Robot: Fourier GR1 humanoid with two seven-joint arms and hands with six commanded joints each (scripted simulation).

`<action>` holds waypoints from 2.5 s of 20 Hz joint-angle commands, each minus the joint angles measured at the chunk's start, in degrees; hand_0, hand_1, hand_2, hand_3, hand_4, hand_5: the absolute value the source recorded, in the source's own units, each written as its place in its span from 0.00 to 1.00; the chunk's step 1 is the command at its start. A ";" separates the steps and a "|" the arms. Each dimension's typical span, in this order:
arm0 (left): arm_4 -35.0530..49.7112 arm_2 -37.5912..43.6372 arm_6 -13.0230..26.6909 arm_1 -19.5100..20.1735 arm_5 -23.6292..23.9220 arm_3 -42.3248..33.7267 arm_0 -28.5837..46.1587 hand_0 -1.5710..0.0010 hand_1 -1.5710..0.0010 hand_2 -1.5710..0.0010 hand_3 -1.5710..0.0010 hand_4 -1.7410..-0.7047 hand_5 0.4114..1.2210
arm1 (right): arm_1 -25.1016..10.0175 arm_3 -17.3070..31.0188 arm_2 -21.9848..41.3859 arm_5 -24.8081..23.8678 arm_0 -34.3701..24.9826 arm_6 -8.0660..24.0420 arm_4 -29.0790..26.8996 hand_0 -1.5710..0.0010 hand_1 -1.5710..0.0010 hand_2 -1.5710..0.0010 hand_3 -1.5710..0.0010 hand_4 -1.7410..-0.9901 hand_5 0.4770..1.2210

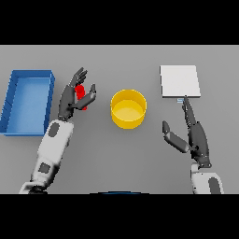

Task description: Pick up the red beaker and tilt it to pour out 1 green nut into yellow bowl. Pick up the yellow bowl and place it on the metallic measuring scale.

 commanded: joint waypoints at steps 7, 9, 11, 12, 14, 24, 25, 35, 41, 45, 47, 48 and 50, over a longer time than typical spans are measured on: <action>0.79 0.46 -4.82 -1.32 1.59 2.81 -0.95 0.17 0.16 0.16 0.23 0.13 0.87 | 1.34 0.37 0.99 -0.50 -0.19 0.69 0.78 1.00 1.00 1.00 1.00 0.68 0.28; 1.75 0.77 -4.51 -1.36 1.51 2.30 -0.91 0.11 0.10 0.10 0.15 0.08 0.88 | 1.11 0.79 0.96 -0.53 -0.58 0.50 1.08 1.00 1.00 1.00 1.00 0.71 0.27; 1.81 0.50 -3.56 -0.64 1.81 0.94 -1.55 0.07 0.07 0.07 0.10 0.05 0.89 | 0.65 1.13 0.72 -0.80 -0.57 0.00 1.53 1.00 1.00 1.00 1.00 0.74 0.26; 1.63 0.00 -3.15 -0.46 1.87 0.12 -1.40 0.05 0.05 0.05 0.08 0.04 0.88 | 0.30 0.92 0.61 -0.62 -0.24 -0.59 1.44 1.00 1.00 1.00 1.00 0.75 0.26; 0.91 -1.17 -1.35 0.78 1.90 -2.25 -1.75 0.03 0.03 0.03 0.05 0.03 0.88 | 0.22 1.09 1.12 -1.38 0.25 -0.68 3.10 1.00 1.00 1.00 1.00 0.80 0.25; -14.61 -17.66 10.11 9.85 -2.94 -11.48 -4.61 0.01 0.01 0.01 0.01 0.01 0.88 | -0.18 0.07 1.56 -1.24 0.54 -1.22 3.78 1.00 1.00 1.00 1.00 0.86 0.26; -15.05 -18.55 10.93 10.08 -3.34 -12.59 -4.27 0.01 0.01 0.01 0.01 0.01 0.88 | -0.27 -0.05 1.58 -1.75 0.47 -0.88 4.51 1.00 1.00 1.00 1.00 0.86 0.25; -33.27 -37.22 17.97 16.12 -16.30 -10.57 -17.08 0.00 0.00 0.00 0.00 0.00 0.97 | 0.26 0.16 1.93 -1.68 0.22 -1.15 4.56 1.00 1.00 1.00 1.00 0.90 0.28; -42.97 -46.20 17.72 15.03 -25.52 -4.21 -26.23 0.00 0.00 0.00 0.00 0.10 0.99 | -0.27 -0.11 1.38 0.06 0.18 -0.39 2.55 1.00 1.00 1.00 1.00 0.91 0.27; -48.70 -51.67 16.42 14.50 -28.05 -0.88 -30.31 0.00 0.00 0.00 0.00 0.04 1.00 | -0.13 0.43 1.97 -0.16 0.44 -1.17 3.49 1.00 1.00 1.00 1.00 0.90 0.28; -51.32 -54.23 15.99 14.17 -28.53 0.49 -31.67 0.00 0.00 0.00 0.00 0.03 1.00 | 0.03 0.49 1.91 0.36 0.87 -1.52 2.66 1.00 1.00 1.00 1.00 0.90 0.29; -52.21 -55.02 15.76 13.89 -28.70 1.18 -32.52 0.00 0.00 0.00 0.00 0.02 1.00 | 0.23 0.17 2.35 0.32 0.60 -1.13 3.11 1.00 1.00 1.00 1.00 0.90 0.29; -53.83 -56.44 14.92 14.26 -28.76 1.94 -33.83 0.00 0.00 0.00 0.00 0.01 1.00 | 0.33 -0.24 2.29 0.02 0.68 -0.68 3.25 1.00 1.00 1.00 1.00 0.91 0.30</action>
